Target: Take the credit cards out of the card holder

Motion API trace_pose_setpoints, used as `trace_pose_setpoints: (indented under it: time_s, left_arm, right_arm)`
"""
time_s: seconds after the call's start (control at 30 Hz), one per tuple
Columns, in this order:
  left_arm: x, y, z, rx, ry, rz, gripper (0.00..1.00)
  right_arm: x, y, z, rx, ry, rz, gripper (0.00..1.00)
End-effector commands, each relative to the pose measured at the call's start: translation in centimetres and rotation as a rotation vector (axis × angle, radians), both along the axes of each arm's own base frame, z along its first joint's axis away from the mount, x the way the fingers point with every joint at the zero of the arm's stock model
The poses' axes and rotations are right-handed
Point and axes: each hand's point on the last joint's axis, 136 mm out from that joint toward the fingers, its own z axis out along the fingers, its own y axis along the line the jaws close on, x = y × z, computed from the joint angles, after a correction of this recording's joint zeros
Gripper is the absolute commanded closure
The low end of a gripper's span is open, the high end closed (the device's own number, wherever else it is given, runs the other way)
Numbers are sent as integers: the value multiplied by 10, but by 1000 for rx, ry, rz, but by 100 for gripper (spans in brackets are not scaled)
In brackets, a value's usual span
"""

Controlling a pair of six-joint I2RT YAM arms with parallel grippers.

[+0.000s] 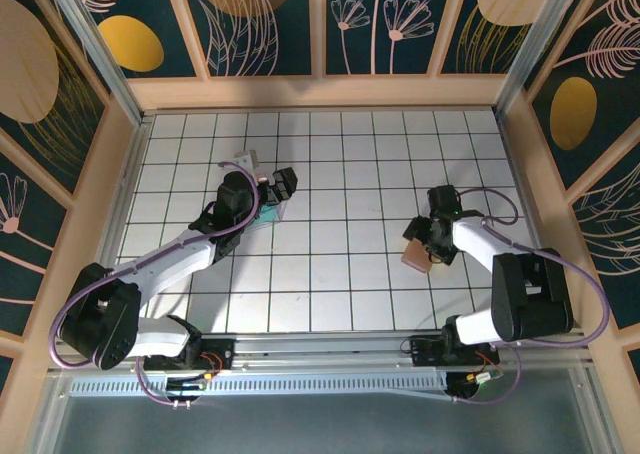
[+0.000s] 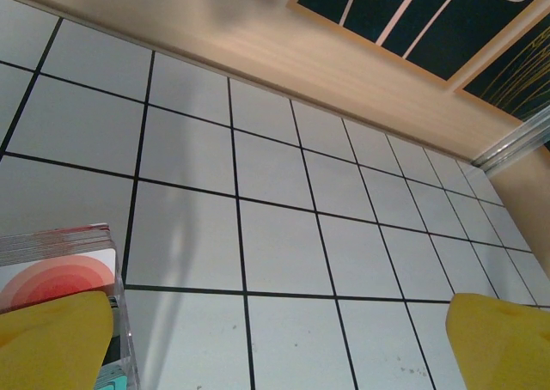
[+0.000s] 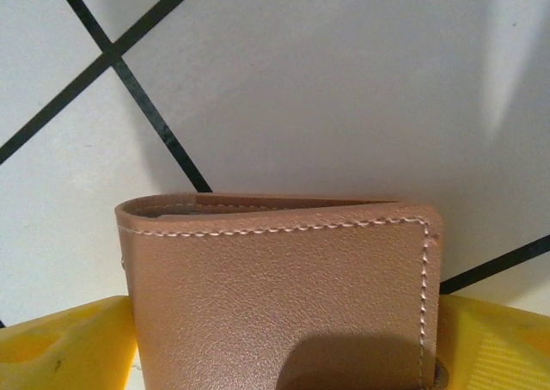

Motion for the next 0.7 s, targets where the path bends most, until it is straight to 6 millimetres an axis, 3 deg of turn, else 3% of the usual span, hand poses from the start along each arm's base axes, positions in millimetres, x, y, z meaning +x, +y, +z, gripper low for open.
trace_pose_setpoints:
  time_s: [0.0, 0.23, 0.5, 0.67]
  left_arm:
    - [5, -8, 11, -35, -18, -15, 1]
    - [4, -8, 8, -24, -8, -16, 1]
    - [2, -13, 5, -5, 4, -55, 1]
    - [-12, -38, -6, -19, 37, -175, 5]
  right_arm:
    - [17, 12, -3, 25, -40, 52, 17]
    - [17, 26, -2, 24, -32, 86, 34]
    - [24, 33, 20, 42, -93, 94, 36]
    - [33, 52, 41, 144, -170, 119, 36]
